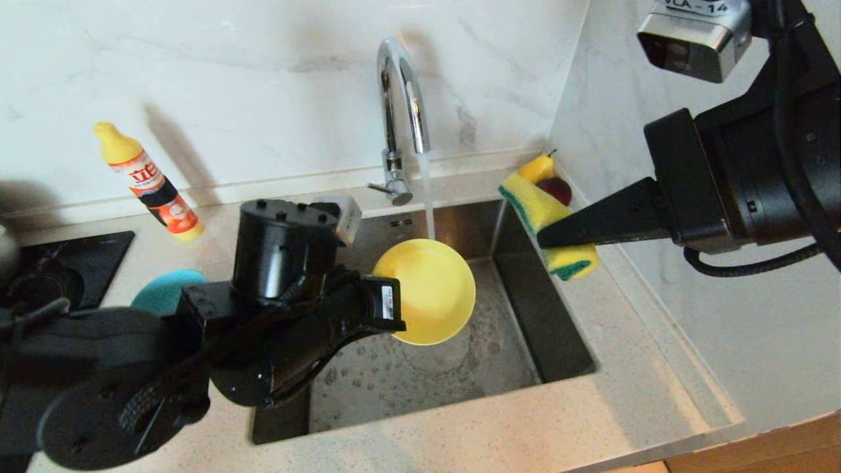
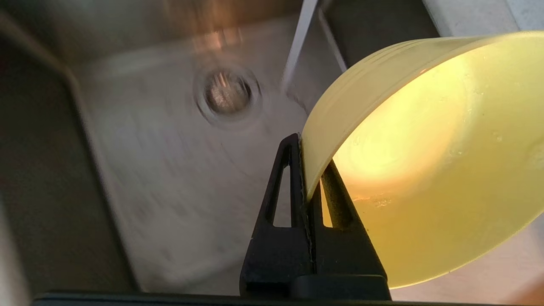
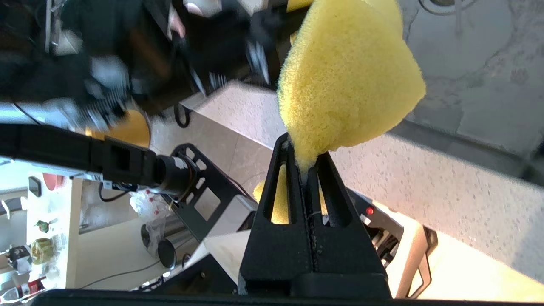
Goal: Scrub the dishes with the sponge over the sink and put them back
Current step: Rinse the bowl
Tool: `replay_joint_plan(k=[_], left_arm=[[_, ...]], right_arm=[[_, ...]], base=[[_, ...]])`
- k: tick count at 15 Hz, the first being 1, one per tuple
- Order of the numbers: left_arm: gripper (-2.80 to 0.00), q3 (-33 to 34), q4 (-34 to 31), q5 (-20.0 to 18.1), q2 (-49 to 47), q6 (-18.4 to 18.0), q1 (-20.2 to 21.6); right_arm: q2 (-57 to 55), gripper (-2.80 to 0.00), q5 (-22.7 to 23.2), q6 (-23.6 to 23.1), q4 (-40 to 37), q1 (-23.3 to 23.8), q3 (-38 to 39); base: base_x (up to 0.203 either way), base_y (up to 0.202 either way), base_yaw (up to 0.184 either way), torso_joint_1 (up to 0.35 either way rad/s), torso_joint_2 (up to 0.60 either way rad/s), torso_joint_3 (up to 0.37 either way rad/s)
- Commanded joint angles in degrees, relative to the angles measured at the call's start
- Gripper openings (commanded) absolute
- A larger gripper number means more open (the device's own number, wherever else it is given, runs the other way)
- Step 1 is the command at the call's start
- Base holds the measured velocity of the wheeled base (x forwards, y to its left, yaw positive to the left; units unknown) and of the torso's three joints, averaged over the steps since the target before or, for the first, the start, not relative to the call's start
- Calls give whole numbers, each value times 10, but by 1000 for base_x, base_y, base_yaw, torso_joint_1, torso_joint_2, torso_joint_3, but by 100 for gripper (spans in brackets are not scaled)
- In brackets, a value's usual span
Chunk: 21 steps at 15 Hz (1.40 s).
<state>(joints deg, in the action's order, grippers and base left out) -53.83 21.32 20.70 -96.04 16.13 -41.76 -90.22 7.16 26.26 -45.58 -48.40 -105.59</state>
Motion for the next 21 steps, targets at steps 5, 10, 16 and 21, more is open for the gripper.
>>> replay_joint_plan(k=[5,10,16,21], left_arm=[[-280,-180,-234,-84,-125,170,78],[-280,-278,-279,-106,-204,245,98],[-280,-355,-278,-106,-272,290,110],[-280,-393,-279,-106,-299,305,124]], right_arm=[[19,-280,0,2,1,1,33],[19,-280,1,2,3,0,53],[23,-280,1,3,15,0,70],[20,-280,1,-1,15,0,75]], base=[[0,0,0,0,0,0],[0,0,0,0,0,0],[0,0,0,0,0,0],[0,0,0,0,0,0]])
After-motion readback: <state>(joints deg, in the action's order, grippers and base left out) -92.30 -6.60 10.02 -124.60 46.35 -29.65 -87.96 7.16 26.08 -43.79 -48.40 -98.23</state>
